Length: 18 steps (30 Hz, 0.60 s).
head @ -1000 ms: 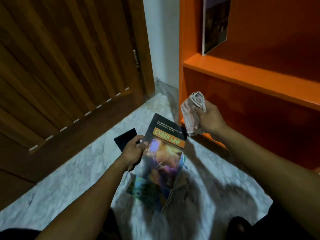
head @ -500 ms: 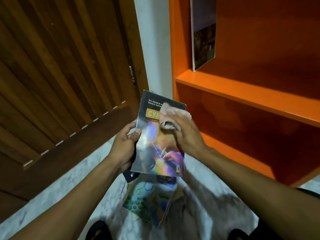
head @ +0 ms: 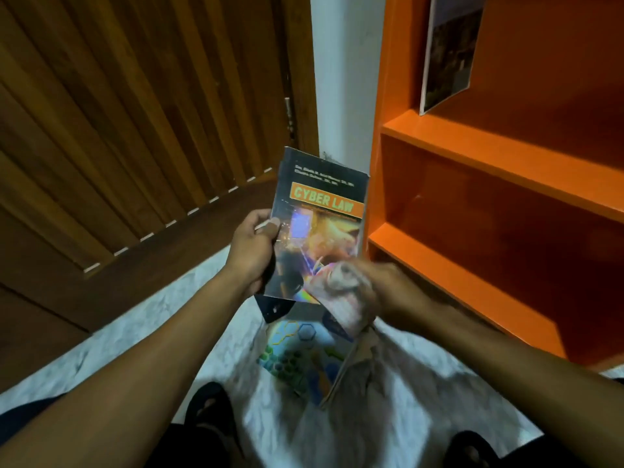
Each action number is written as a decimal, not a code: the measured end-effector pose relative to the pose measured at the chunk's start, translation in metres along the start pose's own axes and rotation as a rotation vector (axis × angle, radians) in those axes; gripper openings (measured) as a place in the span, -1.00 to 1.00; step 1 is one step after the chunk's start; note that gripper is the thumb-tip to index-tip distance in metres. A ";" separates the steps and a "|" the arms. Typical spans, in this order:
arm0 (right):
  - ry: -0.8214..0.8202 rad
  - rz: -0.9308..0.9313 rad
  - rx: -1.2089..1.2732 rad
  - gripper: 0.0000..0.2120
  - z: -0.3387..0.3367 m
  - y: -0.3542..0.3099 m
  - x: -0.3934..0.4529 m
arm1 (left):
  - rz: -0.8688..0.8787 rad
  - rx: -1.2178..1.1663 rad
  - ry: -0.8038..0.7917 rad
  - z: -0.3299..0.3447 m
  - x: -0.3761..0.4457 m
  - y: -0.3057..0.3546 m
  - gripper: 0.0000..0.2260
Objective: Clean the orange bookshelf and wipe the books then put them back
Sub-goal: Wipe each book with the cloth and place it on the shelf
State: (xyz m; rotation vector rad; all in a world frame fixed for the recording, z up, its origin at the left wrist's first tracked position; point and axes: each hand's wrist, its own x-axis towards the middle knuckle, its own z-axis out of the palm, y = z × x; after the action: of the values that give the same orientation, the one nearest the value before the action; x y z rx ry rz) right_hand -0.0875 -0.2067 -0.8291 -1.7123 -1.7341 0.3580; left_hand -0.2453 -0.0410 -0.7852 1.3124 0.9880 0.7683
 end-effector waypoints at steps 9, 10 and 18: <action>0.788 0.303 0.256 -0.72 -0.055 0.006 0.050 | -0.026 0.126 -0.209 0.023 -0.032 -0.013 -0.89; 0.733 0.309 0.233 -0.66 -0.054 0.007 0.052 | -0.009 0.158 -0.234 0.027 -0.036 -0.012 -0.89; 0.349 0.076 0.095 -0.56 0.003 -0.011 0.035 | -0.087 -0.129 -0.134 0.041 -0.034 0.007 -0.88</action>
State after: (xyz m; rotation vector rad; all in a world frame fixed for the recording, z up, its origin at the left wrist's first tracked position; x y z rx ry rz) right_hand -0.0946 -0.1731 -0.8154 -1.6621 -1.3817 0.1591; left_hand -0.2212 -0.0883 -0.7735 1.1864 0.8684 0.6581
